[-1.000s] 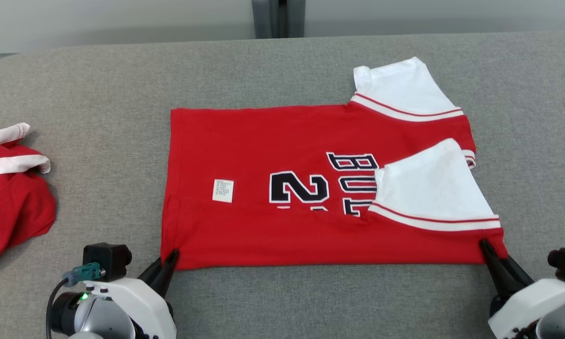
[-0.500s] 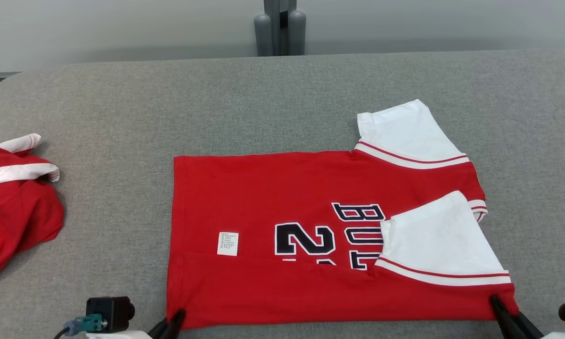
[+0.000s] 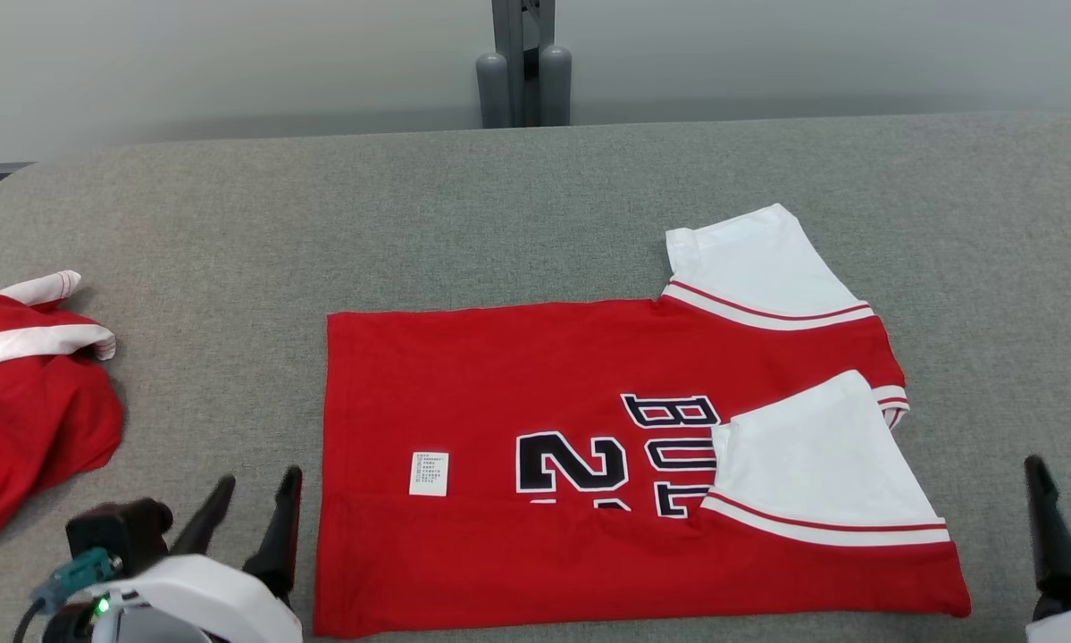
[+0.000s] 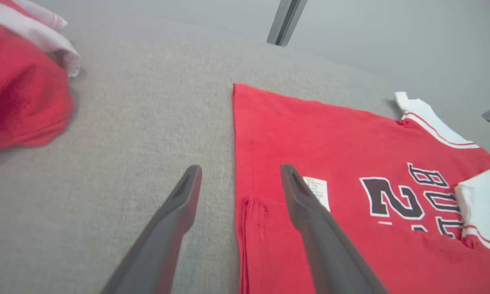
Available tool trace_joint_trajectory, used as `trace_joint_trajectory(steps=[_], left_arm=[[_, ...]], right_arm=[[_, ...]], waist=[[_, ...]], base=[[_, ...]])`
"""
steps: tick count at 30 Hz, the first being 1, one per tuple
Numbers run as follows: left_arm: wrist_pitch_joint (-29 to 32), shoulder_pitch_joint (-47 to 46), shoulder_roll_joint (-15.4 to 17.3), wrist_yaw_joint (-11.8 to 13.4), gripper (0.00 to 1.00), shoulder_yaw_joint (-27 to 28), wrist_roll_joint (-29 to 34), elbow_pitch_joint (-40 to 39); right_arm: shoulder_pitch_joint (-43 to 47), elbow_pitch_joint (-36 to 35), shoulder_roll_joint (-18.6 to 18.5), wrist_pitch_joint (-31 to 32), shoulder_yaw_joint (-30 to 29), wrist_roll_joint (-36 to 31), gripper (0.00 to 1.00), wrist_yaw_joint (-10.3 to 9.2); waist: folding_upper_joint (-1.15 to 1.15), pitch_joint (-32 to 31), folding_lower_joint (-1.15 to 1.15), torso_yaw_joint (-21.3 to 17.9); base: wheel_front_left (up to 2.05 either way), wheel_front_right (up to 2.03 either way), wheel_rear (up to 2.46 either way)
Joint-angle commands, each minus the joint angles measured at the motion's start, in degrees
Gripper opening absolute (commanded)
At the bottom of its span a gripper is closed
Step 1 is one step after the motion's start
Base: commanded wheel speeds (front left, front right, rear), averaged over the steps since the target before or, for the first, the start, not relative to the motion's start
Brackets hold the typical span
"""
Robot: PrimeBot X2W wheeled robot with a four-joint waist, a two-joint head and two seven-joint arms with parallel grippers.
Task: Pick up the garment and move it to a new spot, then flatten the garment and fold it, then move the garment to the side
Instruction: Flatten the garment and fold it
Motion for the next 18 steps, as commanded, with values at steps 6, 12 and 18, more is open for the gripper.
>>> trace_joint_trajectory(steps=[6,12,18], left_arm=[[-4.23,-9.88,0.88,1.36,1.0,0.63,6.59,-0.9],[-4.57,-19.06,-0.5,0.02,1.0,-1.28,9.44,3.31],[-2.89,-28.08,-3.62,-3.9,1.0,-3.73,8.4,11.47]], right_arm=[[-10.11,1.02,-0.6,-4.47,-2.92,-2.03,1.0,-0.01],[-23.73,9.06,-5.54,-4.33,1.36,-1.8,1.0,0.0],[-39.54,22.21,-11.9,-4.2,8.83,-0.17,1.0,0.0]], waist=[[0.0,-0.52,0.0,-0.13],[0.0,1.52,0.0,-0.37],[0.0,6.49,0.0,2.54]], base=[[0.0,0.0,0.0],[0.0,0.0,0.0],[0.0,0.0,0.0]])
